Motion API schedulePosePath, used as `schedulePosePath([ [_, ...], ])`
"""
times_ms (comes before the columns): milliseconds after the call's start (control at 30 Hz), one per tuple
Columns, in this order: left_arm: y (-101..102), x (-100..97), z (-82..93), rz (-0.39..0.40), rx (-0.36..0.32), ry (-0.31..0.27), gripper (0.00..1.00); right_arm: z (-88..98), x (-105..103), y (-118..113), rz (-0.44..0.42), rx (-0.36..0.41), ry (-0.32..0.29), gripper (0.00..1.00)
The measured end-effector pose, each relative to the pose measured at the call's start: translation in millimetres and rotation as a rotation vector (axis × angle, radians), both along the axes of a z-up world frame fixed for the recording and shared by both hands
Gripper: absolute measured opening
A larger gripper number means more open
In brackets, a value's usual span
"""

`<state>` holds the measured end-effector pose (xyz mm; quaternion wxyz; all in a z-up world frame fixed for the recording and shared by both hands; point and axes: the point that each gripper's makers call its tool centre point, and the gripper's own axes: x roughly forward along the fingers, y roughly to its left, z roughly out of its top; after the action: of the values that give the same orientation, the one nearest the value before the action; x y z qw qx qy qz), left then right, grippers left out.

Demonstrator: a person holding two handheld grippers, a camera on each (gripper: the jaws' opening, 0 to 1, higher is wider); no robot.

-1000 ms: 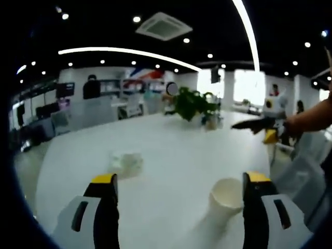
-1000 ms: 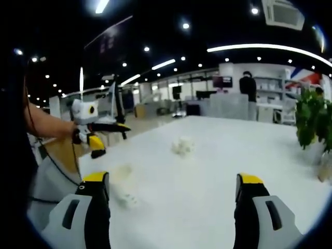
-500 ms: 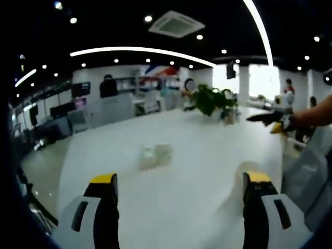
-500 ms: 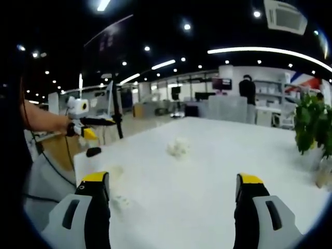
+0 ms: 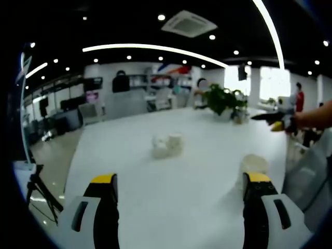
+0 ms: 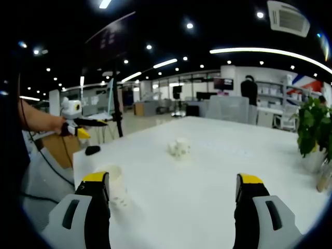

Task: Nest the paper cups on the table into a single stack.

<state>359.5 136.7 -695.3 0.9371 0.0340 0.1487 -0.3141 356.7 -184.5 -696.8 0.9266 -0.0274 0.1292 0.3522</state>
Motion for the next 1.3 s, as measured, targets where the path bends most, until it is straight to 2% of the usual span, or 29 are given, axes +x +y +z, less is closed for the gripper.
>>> schedulePosePath([
  [133, -3.0, 0.7, 4.6, -0.009, -0.01, -0.022, 0.98, 0.8, 1.0, 0.3, 0.001, 0.002, 0.001, 1.0],
  [333, -6.2, 1.5, 5.4, -0.013, -0.017, -0.023, 0.98, 0.5, 9.0, -2.5, -0.012, 0.013, -0.001, 1.0],
  [500, -6.9, 3.7, 4.7, -0.004, -0.02, -0.025, 0.98, 0.5, 20.1, -4.0, -0.038, 0.031, -0.017, 1.0],
  [667, -9.6, 3.7, -2.3, -0.002, -0.013, -0.013, 0.98, -3.2, 31.0, 3.9, -0.017, 0.033, -0.021, 1.0],
  [867, -9.5, 7.3, -9.2, 0.014, -0.031, 0.012, 0.98, -5.4, 55.4, 11.0, -0.015, 0.046, -0.018, 1.0],
  [1000, -10.3, 8.7, -11.5, 0.015, -0.029, 0.013, 0.98, -6.2, 72.0, 15.1, -0.02, 0.048, -0.022, 0.99],
  [1067, -11.3, 9.5, -13.5, 0.013, -0.026, 0.017, 0.98, -3.1, 80.6, 18.9, -0.02, 0.082, -0.027, 1.0],
  [1300, -16.0, 15.2, -15.0, 0.006, -0.022, 0.017, 0.98, -8.5, 111.9, 33.1, -0.025, 0.079, -0.042, 0.99],
])
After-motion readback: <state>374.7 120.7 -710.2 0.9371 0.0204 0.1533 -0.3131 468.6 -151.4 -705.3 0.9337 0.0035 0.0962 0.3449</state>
